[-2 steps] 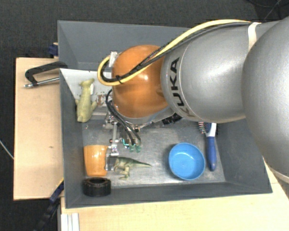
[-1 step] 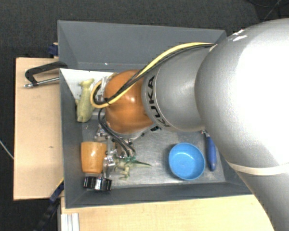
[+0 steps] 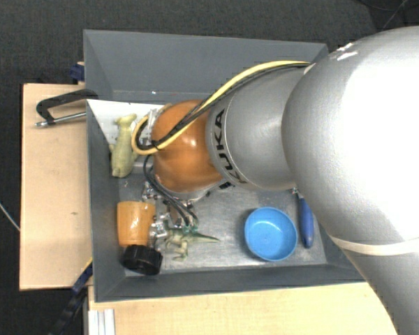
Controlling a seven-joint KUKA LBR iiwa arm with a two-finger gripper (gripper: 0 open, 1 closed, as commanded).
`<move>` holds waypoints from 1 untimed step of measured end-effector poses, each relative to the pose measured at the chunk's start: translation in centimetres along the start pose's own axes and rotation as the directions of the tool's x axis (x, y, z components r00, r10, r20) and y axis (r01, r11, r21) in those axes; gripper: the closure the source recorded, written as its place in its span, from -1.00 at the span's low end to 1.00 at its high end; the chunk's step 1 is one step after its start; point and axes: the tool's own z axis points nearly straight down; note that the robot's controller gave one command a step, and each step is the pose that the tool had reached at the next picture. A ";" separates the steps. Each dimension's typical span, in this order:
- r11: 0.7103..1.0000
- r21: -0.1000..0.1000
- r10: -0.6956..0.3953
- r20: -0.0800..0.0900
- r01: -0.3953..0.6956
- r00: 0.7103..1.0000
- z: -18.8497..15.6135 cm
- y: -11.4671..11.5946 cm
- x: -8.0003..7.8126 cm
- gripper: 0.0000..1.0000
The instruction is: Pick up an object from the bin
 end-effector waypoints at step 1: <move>0.999 -0.007 -0.049 0.007 0.049 0.999 -7.8 1.1 -0.5 1.00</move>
Offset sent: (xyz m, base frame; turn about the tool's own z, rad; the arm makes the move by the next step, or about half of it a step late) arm -0.0006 0.0104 0.0717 -0.0487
